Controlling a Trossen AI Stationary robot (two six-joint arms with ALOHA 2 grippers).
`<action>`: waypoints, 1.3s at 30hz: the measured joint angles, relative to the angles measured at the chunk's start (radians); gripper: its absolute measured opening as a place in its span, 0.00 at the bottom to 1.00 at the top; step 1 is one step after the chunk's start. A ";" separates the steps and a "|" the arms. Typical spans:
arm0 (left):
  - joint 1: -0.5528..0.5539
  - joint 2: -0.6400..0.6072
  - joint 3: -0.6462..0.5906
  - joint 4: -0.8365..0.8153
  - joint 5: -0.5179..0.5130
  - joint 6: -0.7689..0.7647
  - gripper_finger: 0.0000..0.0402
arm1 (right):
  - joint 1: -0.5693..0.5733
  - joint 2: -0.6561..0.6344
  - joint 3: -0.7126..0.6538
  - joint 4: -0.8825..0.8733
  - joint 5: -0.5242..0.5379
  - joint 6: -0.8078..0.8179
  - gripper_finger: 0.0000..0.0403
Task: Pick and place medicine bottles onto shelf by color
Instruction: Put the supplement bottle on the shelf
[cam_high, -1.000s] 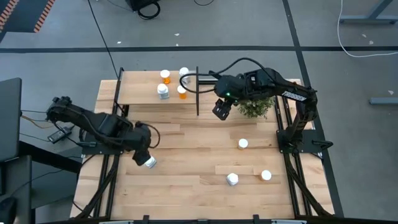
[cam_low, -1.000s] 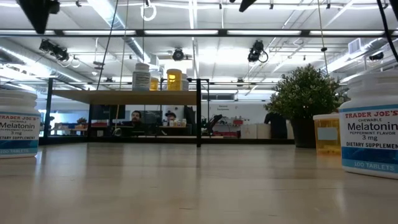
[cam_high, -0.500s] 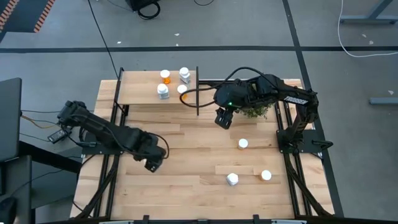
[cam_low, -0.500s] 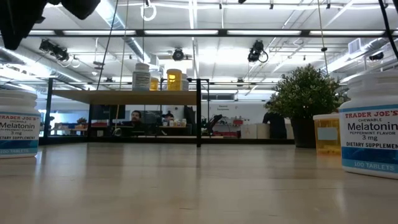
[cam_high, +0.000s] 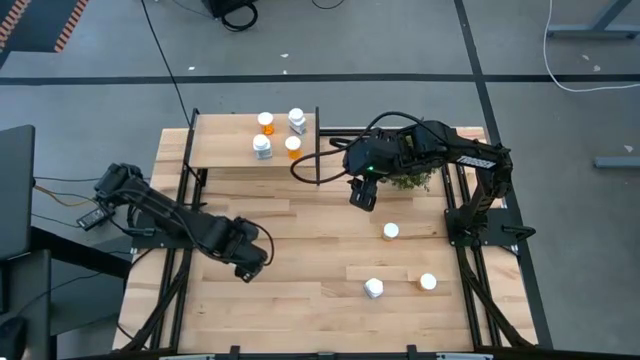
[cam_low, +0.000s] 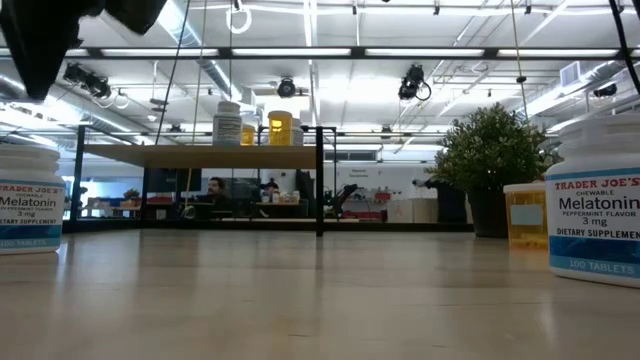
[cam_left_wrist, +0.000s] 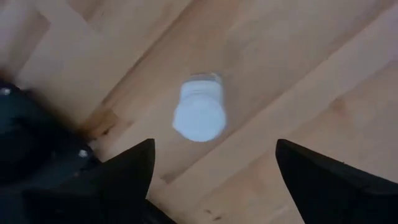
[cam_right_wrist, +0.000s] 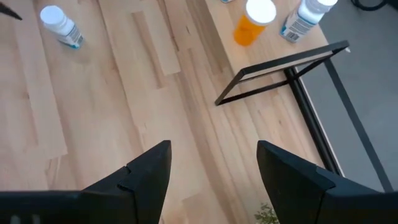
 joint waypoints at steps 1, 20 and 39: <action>-0.005 -0.009 -0.033 0.040 0.008 0.000 0.83 | 0.000 0.000 0.000 0.000 0.000 -0.002 0.61; 0.079 -0.055 -0.224 0.212 0.060 0.121 0.78 | -0.010 0.000 0.000 0.000 0.017 -0.036 0.61; 0.104 -0.053 -0.293 0.280 0.089 0.129 0.75 | -0.033 0.000 0.000 0.000 0.015 -0.038 0.61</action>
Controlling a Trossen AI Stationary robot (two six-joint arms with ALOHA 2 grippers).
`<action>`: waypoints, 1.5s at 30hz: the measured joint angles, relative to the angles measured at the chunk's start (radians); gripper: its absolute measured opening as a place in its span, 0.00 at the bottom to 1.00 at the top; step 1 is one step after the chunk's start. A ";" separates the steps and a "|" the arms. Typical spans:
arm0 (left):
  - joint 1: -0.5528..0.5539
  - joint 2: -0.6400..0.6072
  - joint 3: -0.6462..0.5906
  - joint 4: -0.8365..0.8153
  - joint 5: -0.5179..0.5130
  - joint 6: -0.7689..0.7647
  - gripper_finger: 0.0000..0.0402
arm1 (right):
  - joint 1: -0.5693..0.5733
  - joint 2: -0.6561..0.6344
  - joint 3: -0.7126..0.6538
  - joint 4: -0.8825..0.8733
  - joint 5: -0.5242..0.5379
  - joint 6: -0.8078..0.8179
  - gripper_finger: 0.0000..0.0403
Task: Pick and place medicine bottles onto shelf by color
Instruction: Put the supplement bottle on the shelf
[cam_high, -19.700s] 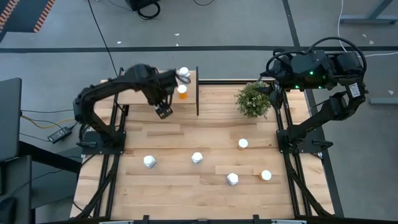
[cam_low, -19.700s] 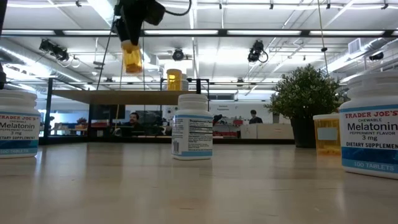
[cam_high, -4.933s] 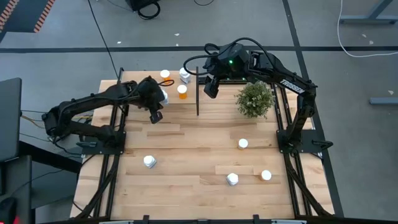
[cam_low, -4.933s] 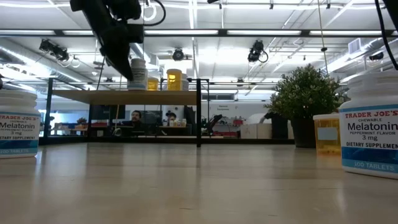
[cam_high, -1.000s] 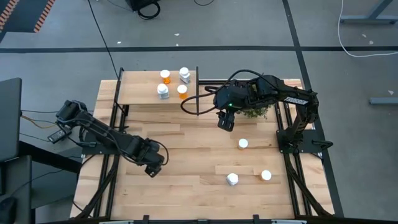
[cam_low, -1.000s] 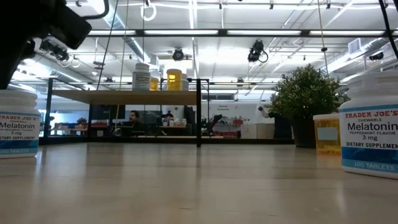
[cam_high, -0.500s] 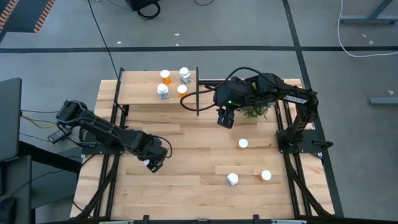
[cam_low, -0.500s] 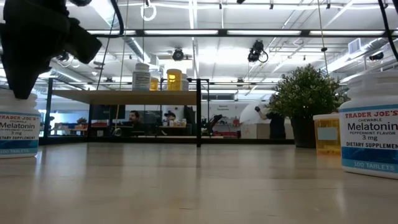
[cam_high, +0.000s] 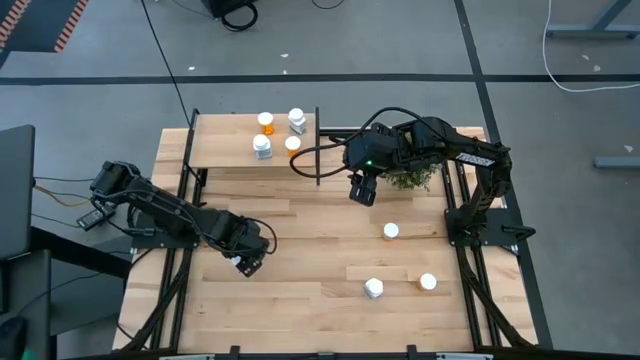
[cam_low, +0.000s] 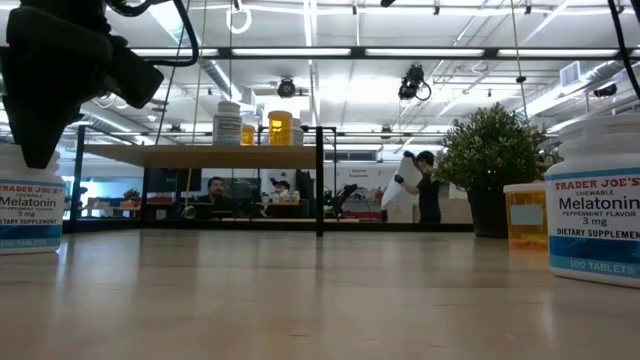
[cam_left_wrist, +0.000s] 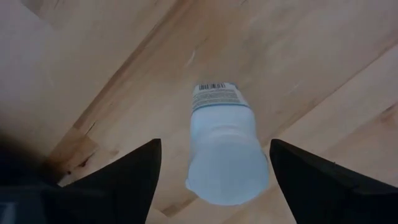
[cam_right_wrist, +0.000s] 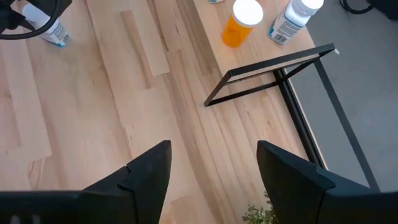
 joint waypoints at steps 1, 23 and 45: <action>0.000 0.000 0.000 0.000 -0.001 -0.005 0.74 | 0.000 0.000 0.000 0.000 0.000 -0.001 0.61; -0.009 0.020 0.000 0.014 -0.009 -0.023 0.51 | -0.009 0.000 0.000 0.000 -0.001 0.002 0.61; 0.201 0.011 0.210 -0.295 -0.012 0.328 0.47 | -0.012 0.000 0.000 0.000 -0.053 0.048 0.61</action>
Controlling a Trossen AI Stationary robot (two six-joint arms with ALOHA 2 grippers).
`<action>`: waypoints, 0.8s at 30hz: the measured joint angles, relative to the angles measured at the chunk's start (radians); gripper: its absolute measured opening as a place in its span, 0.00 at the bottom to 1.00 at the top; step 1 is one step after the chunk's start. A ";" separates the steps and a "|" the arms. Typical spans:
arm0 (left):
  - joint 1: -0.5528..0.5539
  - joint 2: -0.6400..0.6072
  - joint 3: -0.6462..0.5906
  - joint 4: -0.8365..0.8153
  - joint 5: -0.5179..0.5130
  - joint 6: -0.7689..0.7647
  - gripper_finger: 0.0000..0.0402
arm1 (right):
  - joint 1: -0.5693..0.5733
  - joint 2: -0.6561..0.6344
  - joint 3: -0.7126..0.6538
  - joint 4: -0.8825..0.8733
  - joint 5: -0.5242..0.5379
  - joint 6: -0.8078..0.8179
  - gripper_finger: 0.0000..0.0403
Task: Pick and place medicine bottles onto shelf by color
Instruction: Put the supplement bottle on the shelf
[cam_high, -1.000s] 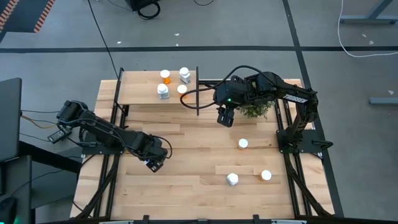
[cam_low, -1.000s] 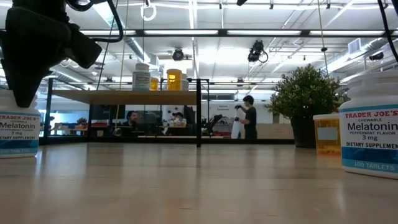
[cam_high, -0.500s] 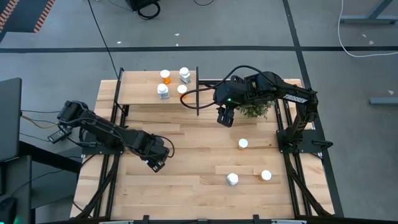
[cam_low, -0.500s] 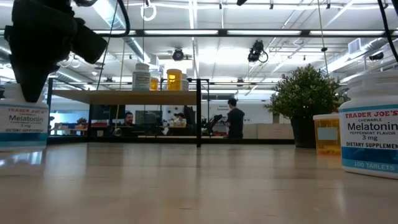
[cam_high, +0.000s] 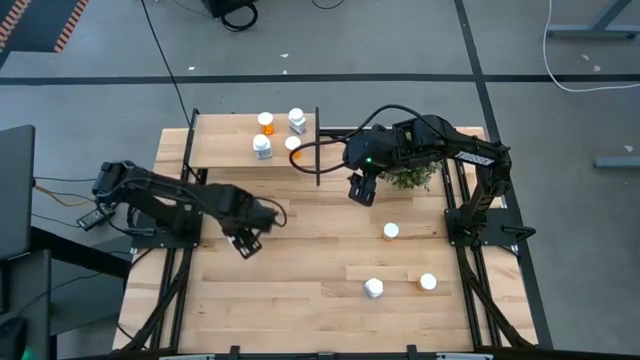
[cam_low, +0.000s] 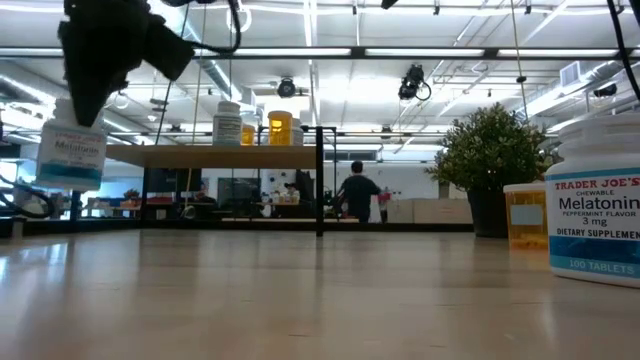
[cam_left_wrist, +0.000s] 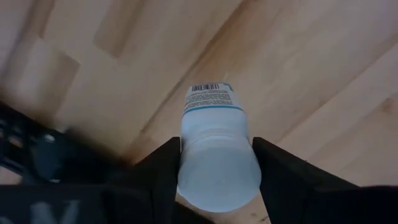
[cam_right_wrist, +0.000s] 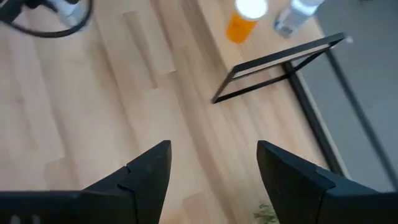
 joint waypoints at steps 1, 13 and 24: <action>0.018 0.000 0.015 -0.020 -0.001 0.032 0.48 | 0.000 0.000 0.000 0.000 -0.020 0.005 0.61; 0.307 -0.007 0.269 -0.264 -0.099 0.344 0.48 | 0.021 -0.019 0.005 -0.025 -0.132 0.032 0.61; 0.577 -0.006 0.464 -0.264 -0.182 0.647 0.49 | 0.020 -0.043 0.005 -0.025 -0.072 0.010 0.61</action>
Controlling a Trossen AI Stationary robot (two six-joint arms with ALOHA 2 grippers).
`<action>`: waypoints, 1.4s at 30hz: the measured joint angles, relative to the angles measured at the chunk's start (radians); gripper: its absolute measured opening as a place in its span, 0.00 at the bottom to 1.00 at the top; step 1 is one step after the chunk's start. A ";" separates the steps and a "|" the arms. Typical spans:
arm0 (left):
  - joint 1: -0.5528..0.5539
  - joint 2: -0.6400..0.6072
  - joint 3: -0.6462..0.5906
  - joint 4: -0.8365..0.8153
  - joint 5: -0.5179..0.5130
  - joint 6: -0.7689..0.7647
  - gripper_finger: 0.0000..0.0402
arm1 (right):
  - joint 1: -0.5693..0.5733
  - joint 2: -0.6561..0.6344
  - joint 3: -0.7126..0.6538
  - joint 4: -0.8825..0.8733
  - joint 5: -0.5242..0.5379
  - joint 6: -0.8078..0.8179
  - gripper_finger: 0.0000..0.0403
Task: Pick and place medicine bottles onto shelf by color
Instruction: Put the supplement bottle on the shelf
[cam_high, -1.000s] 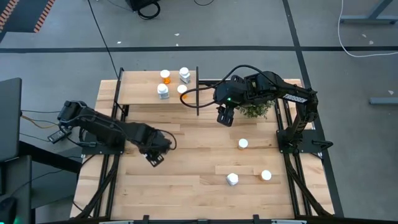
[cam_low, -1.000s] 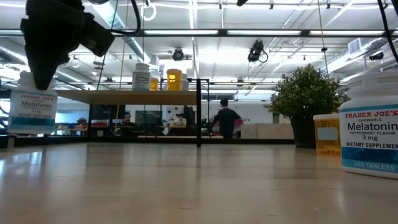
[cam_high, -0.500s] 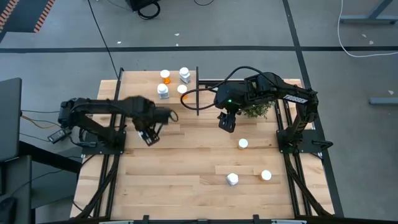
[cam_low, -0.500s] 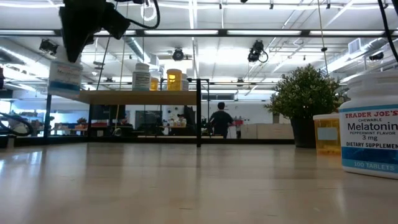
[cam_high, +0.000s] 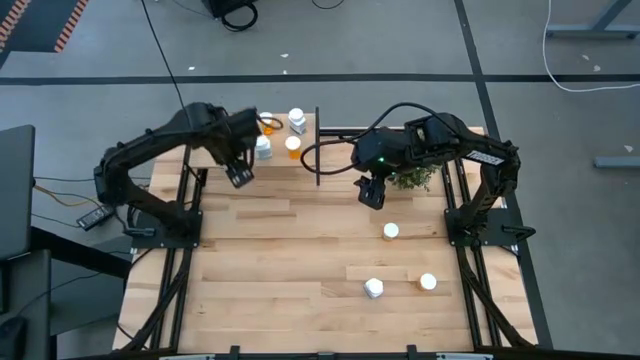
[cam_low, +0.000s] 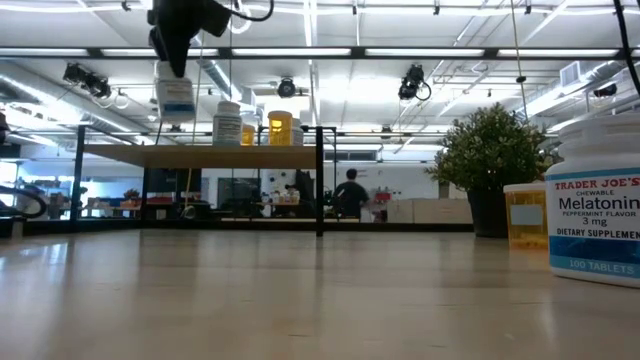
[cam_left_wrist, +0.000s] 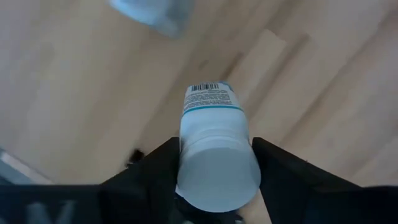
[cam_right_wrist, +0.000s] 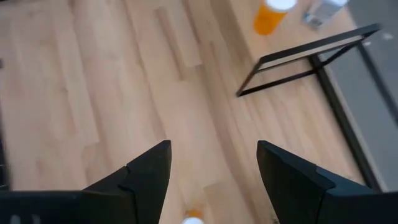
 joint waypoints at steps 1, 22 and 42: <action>0.025 0.000 0.002 0.000 0.000 0.032 0.49 | 0.000 -0.002 0.000 0.000 0.017 0.000 0.61; 0.364 0.002 -0.087 0.039 -0.019 0.348 0.50 | -0.037 -0.010 0.000 0.012 0.106 0.023 0.61; 0.515 0.002 -0.087 0.000 -0.072 0.144 0.52 | -0.037 -0.010 0.000 0.011 0.098 0.019 0.61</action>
